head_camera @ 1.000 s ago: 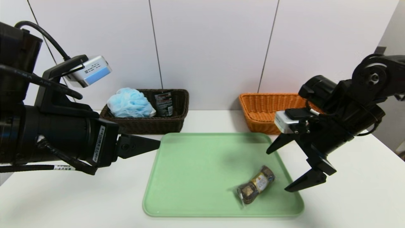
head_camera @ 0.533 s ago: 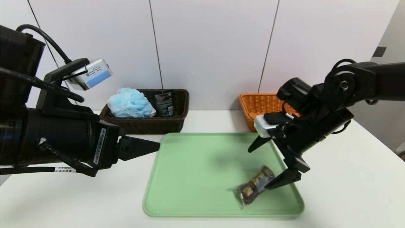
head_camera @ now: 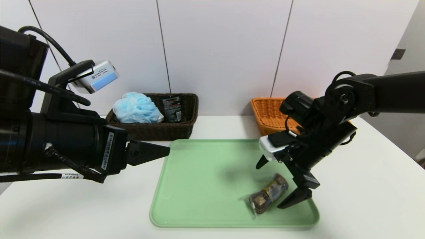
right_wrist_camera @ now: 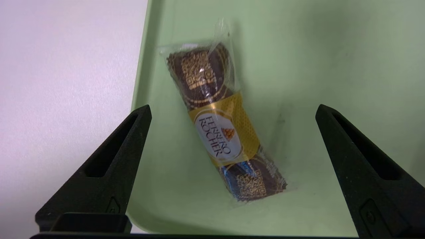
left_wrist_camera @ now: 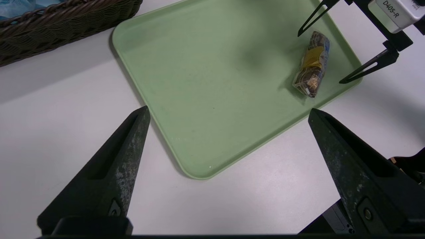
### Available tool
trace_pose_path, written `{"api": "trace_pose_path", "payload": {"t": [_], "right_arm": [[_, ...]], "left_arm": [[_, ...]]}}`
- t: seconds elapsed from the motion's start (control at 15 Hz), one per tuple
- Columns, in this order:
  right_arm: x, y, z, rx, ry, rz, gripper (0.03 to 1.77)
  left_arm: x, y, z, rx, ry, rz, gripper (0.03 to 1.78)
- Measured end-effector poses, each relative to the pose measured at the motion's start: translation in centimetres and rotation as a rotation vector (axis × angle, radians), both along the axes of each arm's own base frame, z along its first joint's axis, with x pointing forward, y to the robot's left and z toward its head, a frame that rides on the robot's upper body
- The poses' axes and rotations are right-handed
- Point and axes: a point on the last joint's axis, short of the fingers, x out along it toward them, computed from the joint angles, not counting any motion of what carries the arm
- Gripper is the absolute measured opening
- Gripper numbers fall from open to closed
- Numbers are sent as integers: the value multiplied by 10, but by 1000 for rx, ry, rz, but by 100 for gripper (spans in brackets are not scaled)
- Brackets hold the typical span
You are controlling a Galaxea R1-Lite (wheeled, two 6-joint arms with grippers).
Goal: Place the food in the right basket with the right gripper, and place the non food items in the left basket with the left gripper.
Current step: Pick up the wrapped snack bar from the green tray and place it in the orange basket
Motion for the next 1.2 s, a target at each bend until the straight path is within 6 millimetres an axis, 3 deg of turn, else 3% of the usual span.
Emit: {"api": "trace_pose_path", "payload": {"t": [1.2], "right_arm": [[3,4,-18,-134,-69,37,171]], "left_arm": [[6,-3,-6,-14,2,10,169]]}}
